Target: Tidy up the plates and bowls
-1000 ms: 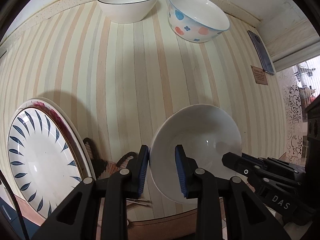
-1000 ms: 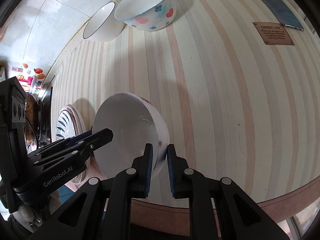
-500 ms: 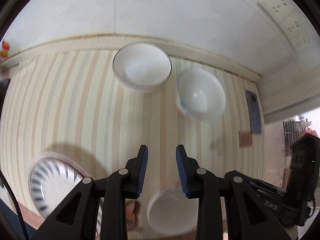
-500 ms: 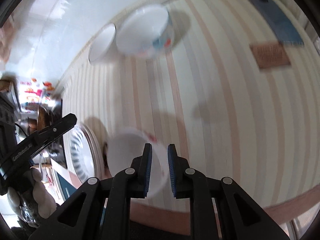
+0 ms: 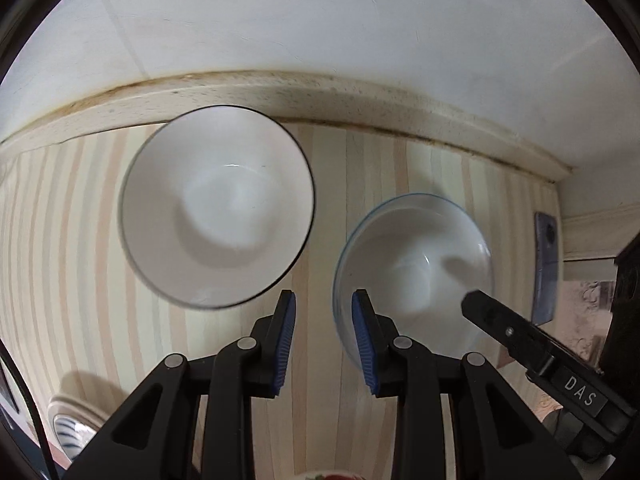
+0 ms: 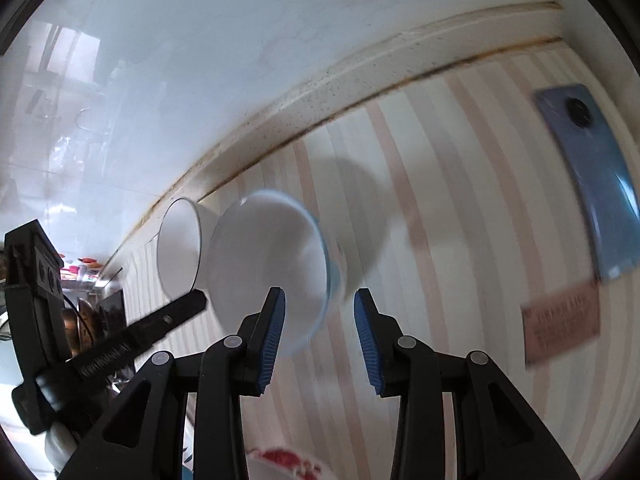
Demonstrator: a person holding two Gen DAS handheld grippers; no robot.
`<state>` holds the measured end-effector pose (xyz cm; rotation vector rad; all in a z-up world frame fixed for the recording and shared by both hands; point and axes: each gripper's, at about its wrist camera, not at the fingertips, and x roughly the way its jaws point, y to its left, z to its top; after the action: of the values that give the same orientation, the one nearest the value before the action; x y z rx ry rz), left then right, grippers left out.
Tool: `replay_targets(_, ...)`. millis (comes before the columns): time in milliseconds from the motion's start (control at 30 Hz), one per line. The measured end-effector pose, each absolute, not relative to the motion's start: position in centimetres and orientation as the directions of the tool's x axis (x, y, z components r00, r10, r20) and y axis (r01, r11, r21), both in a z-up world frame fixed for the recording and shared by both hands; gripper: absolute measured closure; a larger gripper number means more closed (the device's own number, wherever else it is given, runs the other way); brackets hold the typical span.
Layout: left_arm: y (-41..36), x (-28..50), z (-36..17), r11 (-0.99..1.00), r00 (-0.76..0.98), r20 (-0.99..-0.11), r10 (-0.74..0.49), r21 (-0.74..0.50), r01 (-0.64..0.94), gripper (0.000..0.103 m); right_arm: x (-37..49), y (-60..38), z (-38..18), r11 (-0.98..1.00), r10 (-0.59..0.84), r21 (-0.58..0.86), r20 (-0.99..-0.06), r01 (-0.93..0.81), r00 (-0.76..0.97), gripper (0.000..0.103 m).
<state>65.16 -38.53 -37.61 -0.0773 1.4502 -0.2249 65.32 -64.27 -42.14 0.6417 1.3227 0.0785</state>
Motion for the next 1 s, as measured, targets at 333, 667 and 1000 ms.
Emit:
replay_targets(333,-40.4,65.0,-37.5,0.966,0.137,-0.971,-0.194,-0.165,0.198,0.085,66.6,-62.3,-44.0,0.867,0.350,0.412,-0.904,0.280,0.247,0.084)
replay_targets(667,-39.4,61.8,-34.4,0.960,0.166,-0.959,-0.232,-0.198,0.200,0.085,64.0,-62.2,-41.3,0.879,0.341,0.407,-0.901,0.249,0.270,0.085)
replay_targets(1000,-36.8,56.0,-30.7,0.951,0.211,-0.940,-0.268,-0.223,0.212,0.085,57.6,-59.9,-36.2,0.893,0.344,0.409,-0.890,0.189,0.300,0.085)
